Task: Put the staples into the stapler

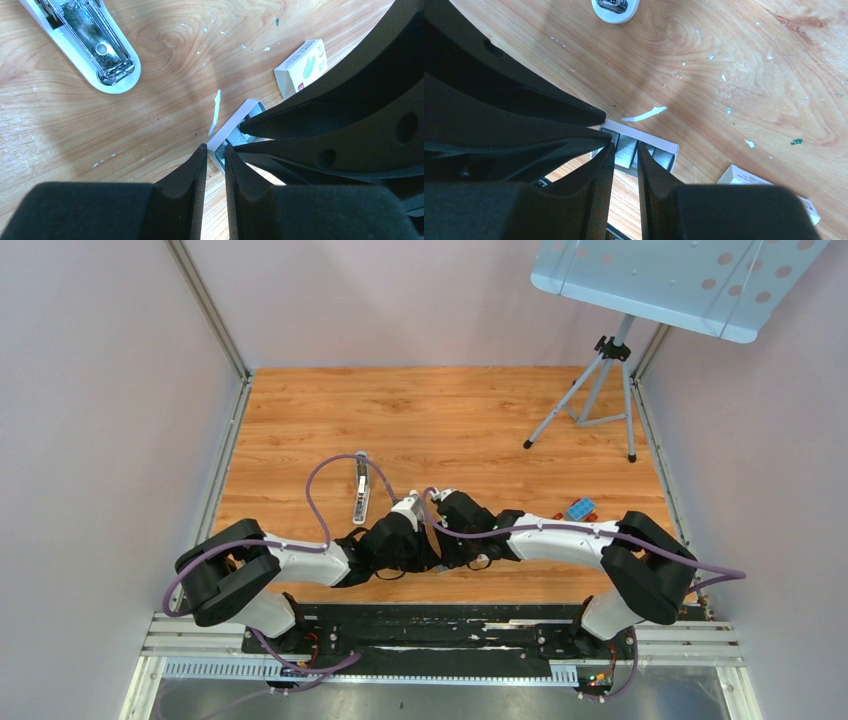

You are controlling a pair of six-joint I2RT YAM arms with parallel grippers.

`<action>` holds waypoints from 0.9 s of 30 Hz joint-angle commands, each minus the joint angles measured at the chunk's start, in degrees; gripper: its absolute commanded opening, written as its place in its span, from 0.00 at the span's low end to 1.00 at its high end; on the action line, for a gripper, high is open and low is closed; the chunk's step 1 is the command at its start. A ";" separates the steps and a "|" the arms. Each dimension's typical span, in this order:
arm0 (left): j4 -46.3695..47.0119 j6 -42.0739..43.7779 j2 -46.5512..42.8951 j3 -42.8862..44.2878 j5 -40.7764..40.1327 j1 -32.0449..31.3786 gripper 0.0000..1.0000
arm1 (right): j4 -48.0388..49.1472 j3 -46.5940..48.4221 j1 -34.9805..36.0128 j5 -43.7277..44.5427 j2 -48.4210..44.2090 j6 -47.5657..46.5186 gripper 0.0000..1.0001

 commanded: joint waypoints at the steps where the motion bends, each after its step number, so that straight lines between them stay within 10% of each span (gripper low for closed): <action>1: -3.74 0.87 0.34 -0.21 -1.80 -0.46 0.21 | 0.26 -0.74 0.52 -0.43 1.47 0.09 0.27; 27: -3.24 0.76 0.96 -0.30 -1.66 -0.56 0.20 | 2.04 -3.04 0.57 1.35 -5.69 -0.90 0.23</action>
